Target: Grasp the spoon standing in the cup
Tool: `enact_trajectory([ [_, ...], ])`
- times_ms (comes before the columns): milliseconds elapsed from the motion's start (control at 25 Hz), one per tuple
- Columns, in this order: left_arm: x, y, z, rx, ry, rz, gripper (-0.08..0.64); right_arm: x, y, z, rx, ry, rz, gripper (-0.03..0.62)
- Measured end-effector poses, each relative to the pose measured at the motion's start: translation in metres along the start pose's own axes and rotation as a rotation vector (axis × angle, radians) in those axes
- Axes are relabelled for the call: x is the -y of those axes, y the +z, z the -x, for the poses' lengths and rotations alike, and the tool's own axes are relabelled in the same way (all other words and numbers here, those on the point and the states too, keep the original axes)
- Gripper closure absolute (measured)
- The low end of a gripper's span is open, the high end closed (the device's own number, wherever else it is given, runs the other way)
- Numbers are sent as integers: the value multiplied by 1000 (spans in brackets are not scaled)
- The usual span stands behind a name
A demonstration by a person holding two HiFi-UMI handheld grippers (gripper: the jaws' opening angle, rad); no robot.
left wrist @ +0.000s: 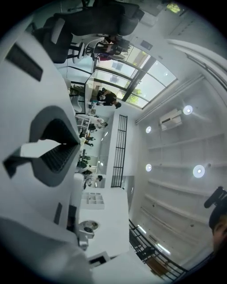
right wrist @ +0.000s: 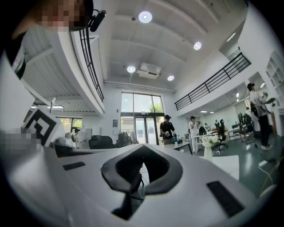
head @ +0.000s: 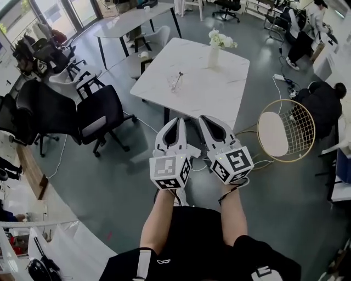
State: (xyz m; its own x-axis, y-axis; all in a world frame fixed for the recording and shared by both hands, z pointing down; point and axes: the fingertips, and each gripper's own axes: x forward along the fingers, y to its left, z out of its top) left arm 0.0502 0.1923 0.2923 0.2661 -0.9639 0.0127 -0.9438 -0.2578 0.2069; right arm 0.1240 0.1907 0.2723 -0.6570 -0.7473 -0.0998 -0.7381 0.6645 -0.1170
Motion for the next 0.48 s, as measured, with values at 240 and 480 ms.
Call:
enact_trajectory([
  [240,-76,-15,-104,-34,12,76,546,68,-10,-96,-10,-70,-49,586],
  [480,-165,-14,-190,-132,15,117,546,93,-45,-216,-94,-113,-153,586],
])
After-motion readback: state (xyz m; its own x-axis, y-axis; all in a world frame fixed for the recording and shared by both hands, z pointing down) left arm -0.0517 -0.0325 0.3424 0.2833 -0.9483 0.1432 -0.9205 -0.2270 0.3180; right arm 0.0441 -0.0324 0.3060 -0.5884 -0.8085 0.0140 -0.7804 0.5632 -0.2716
